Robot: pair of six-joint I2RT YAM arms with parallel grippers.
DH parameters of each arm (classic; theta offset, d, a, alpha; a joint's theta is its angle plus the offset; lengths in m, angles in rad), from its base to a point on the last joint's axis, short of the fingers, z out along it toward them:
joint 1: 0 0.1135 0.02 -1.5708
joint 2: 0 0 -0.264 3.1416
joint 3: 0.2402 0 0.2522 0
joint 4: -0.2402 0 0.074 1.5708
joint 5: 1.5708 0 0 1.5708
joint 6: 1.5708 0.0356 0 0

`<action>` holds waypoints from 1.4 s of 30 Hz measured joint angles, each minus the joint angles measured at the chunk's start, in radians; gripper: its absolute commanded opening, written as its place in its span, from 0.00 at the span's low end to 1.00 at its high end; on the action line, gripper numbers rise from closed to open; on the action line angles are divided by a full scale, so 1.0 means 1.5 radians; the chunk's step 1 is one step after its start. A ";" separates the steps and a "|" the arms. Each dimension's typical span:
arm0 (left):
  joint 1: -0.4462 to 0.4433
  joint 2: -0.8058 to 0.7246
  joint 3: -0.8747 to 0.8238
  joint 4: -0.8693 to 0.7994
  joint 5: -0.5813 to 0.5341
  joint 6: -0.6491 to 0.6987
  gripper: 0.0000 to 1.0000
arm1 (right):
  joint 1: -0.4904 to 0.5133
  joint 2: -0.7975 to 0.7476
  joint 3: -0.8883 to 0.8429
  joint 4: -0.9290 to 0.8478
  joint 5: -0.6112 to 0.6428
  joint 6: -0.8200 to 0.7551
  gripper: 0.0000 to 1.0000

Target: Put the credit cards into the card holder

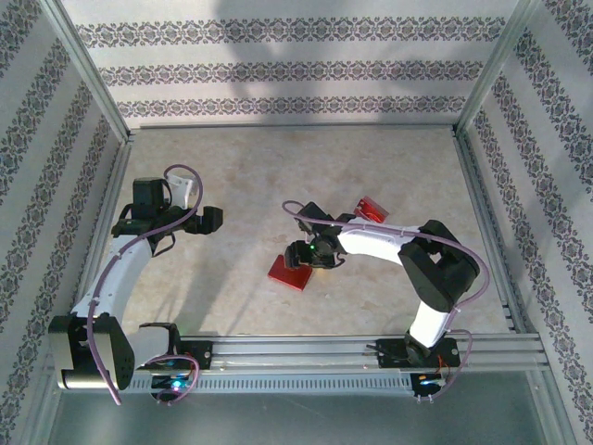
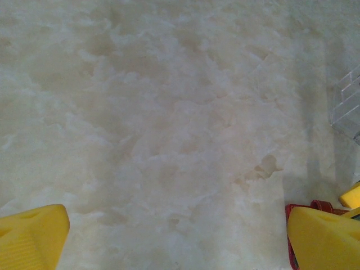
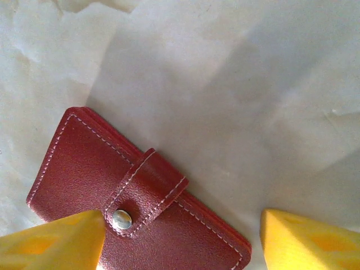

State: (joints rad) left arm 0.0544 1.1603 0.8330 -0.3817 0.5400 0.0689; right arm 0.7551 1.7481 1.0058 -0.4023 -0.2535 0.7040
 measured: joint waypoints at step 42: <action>-0.212 0.250 -0.050 -0.038 0.161 -0.403 0.59 | 0.066 -0.040 -0.135 0.233 -0.105 0.177 0.30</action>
State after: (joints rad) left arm -0.2630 1.5349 0.7582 -0.4385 0.7811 -0.5350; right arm 0.8543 1.6886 0.8028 -0.0532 -0.4110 0.9699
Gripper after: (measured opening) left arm 0.584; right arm 0.292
